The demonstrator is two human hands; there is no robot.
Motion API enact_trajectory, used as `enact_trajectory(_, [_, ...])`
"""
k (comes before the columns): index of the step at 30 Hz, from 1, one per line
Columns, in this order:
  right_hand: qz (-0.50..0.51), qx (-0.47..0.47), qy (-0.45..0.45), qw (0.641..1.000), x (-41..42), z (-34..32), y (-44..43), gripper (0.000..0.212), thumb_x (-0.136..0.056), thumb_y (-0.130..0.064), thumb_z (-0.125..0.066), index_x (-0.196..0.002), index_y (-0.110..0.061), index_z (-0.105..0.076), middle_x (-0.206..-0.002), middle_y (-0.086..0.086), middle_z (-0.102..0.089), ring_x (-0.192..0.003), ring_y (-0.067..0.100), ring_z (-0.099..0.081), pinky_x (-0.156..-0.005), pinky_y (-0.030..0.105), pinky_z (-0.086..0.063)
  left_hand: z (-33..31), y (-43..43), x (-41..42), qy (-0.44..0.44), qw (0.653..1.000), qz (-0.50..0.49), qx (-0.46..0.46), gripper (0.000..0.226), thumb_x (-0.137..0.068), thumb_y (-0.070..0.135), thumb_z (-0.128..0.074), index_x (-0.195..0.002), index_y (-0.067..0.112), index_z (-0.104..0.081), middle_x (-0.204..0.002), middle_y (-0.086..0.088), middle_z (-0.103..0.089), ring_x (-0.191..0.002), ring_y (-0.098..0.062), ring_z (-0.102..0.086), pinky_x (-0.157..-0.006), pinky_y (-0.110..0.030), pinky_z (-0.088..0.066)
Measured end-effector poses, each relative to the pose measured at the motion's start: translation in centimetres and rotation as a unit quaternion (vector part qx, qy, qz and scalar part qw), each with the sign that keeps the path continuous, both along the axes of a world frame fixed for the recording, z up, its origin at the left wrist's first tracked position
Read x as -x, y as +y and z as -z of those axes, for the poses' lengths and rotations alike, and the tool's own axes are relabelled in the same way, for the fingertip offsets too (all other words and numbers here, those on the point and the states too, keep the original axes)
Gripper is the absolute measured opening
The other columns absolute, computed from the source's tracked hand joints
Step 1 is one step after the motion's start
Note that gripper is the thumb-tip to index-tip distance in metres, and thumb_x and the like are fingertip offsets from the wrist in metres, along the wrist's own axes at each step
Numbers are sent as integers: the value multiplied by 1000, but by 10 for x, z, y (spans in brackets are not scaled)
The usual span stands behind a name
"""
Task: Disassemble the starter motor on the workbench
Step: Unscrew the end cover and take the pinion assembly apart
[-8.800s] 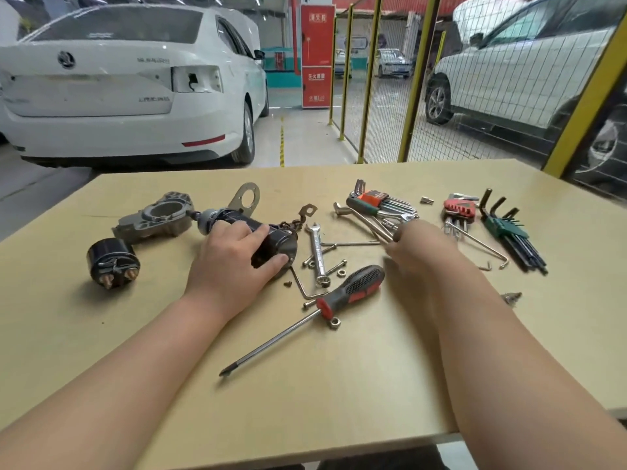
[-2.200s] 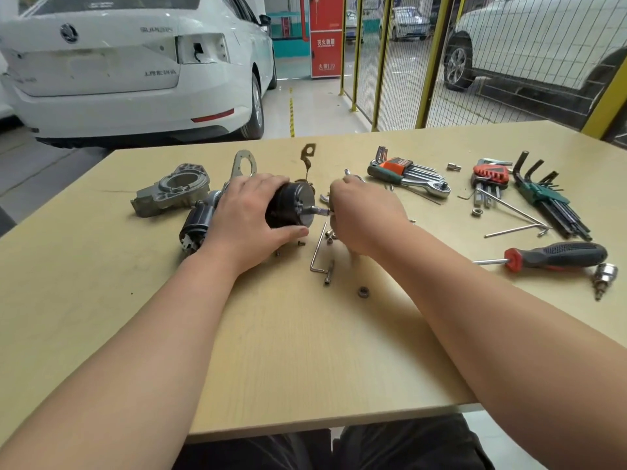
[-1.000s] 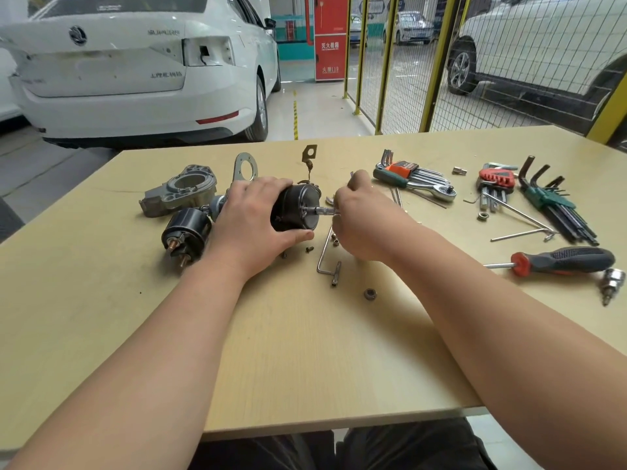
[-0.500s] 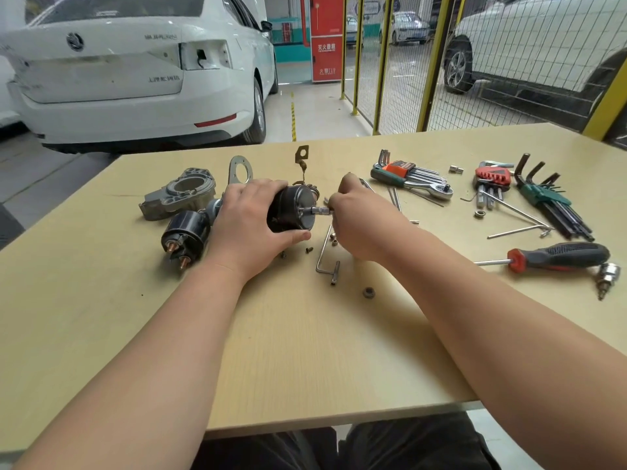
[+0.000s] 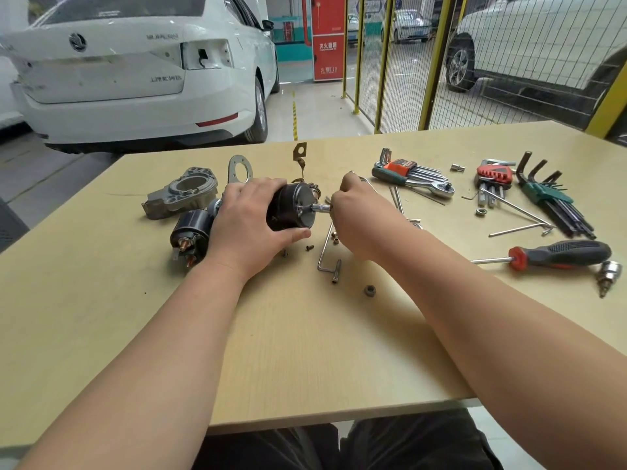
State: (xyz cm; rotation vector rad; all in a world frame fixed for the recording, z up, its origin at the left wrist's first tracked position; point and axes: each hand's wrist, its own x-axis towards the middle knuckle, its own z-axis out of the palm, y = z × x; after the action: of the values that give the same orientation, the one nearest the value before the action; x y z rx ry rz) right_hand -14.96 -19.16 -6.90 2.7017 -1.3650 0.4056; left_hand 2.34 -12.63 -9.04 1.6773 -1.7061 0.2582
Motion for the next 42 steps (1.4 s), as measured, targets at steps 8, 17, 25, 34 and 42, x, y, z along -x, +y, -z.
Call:
enact_trajectory(8, [13, 13, -46, 999, 4, 1, 1, 27, -92, -33, -51, -111, -14, -51, -112, 7, -44, -79, 30, -50, -59, 34, -40, 1, 1, -1, -14, 1000, 2, -11, 79, -63, 56, -78, -131, 26, -51, -128, 8, -55, -117, -20, -37, -95, -33, -35])
enact_trajectory(17, [104, -49, -22, 993, 34, 0, -19, 28, -94, -29, -43, -99, -13, -66, -87, 2, -55, -82, 27, -56, -59, 28, -40, 1, 2, -1, -2, 1000, 14, -8, 76, -65, 52, -80, -131, 25, -53, -126, 8, -56, -116, -21, -38, -96, -31, -32])
enact_trajectory(25, [-23, -34, -185, 982, 21, -1, -2, 43, -90, -36, -54, -129, -17, -53, -120, 5, -56, -113, 23, -47, -96, 33, -38, -2, 5, 2, -17, 1000, 12, -5, 77, -65, 53, -79, -130, 21, -54, -127, 3, -57, -114, -24, -40, -97, -33, -32])
enact_trajectory(34, [-51, -241, -300, 922, -16, 5, 11, 77, -74, -59, -63, -134, -19, -36, -119, 1, -57, -99, 14, -57, -72, 26, -43, -5, 7, 14, -82, 995, 22, 47, 67, -66, 47, -76, -119, 9, -63, -111, -9, -66, -95, -36, -51, -81, -41, -38])
enact_trajectory(42, [-34, -200, -363, 909, -11, 1, 15, 59, -67, -55, -68, -111, -22, -48, -87, -17, -56, -79, -4, -54, -60, 17, -41, -9, -2, 9, -105, 994, 19, -24, 71, -66, 43, -80, -128, 20, -53, -114, -3, -61, -102, -27, -50, -92, -36, -33])
